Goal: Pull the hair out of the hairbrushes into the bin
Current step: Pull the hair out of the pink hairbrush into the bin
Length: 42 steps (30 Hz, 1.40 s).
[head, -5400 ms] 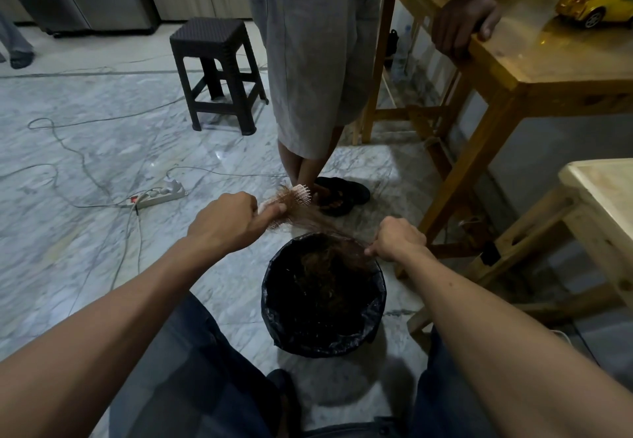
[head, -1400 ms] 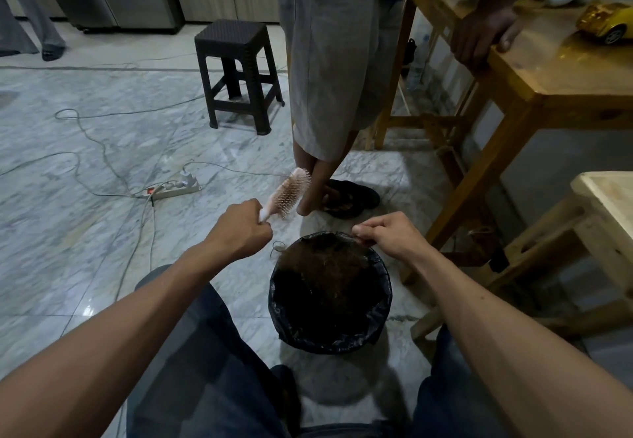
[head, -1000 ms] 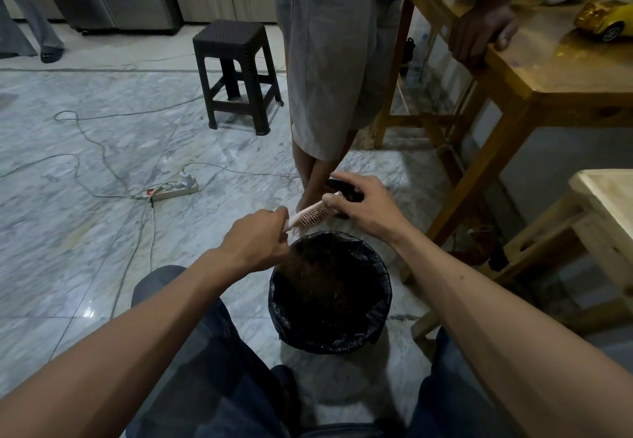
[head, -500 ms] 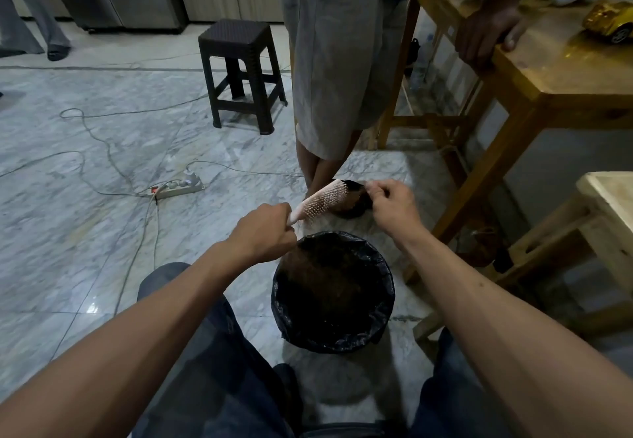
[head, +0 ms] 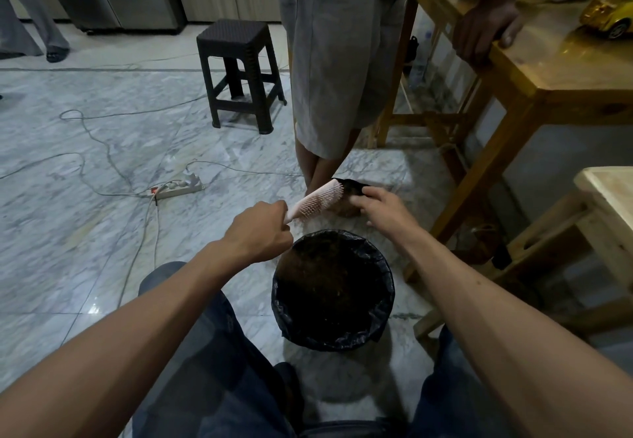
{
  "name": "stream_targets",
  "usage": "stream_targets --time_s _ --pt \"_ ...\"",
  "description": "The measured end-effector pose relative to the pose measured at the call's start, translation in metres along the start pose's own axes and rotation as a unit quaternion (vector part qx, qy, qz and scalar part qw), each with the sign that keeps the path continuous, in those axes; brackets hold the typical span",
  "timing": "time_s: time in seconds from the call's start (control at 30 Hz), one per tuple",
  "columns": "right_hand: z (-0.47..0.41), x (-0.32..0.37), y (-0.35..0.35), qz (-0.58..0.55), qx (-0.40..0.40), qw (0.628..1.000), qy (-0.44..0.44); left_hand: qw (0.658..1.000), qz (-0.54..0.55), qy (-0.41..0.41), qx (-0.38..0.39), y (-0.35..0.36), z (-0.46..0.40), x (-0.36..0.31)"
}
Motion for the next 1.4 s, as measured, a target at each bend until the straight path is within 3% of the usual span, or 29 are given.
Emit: stream_targets --time_s 0.1,0.2,0.4,0.53,0.6,0.73,0.9,1.03,1.2,1.4 --pt "0.003 0.005 0.013 -0.059 0.068 0.996 -0.009 1.000 -0.007 0.013 -0.010 -0.002 0.001 -0.004" --pt "0.002 0.004 0.009 -0.058 0.046 0.997 -0.030 1.000 -0.002 -0.009 -0.014 -0.004 0.001 0.002" --pt "0.009 -0.017 -0.015 0.101 0.009 0.995 0.021 0.997 -0.008 -0.075 -0.015 -0.003 0.004 0.025" --pt "0.016 -0.022 -0.006 0.184 0.086 0.978 0.044 0.999 -0.023 -0.036 0.000 0.003 0.006 0.011" --pt "0.017 -0.013 -0.001 0.154 0.089 0.983 0.038 1.000 -0.026 -0.007 -0.002 0.006 0.006 0.003" --pt "0.014 0.000 0.013 -0.052 0.102 0.992 0.053 0.999 -0.011 0.037 0.001 0.007 0.008 -0.011" --pt "0.014 0.002 0.009 -0.092 0.102 0.990 0.000 0.999 0.001 0.047 0.002 0.004 0.010 -0.013" --pt "0.011 -0.018 -0.009 -0.028 0.042 0.999 0.015 1.000 0.018 0.001 -0.023 0.003 0.007 0.001" --pt "0.010 -0.035 -0.022 0.191 0.024 0.981 0.009 1.000 0.025 0.004 -0.015 0.005 0.006 0.000" --pt "0.016 -0.020 0.017 0.163 0.190 0.968 -0.017 0.994 0.076 0.077 0.028 0.000 0.008 -0.030"
Point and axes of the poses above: each hand's wrist, its own z-axis away from the middle knuckle, its own y-axis out of the palm, x = y × z, the point moved 6 cm from there along -z, towards the middle knuckle, and after that the axes turned 4 degrees about -y, right-handed, at the moved point
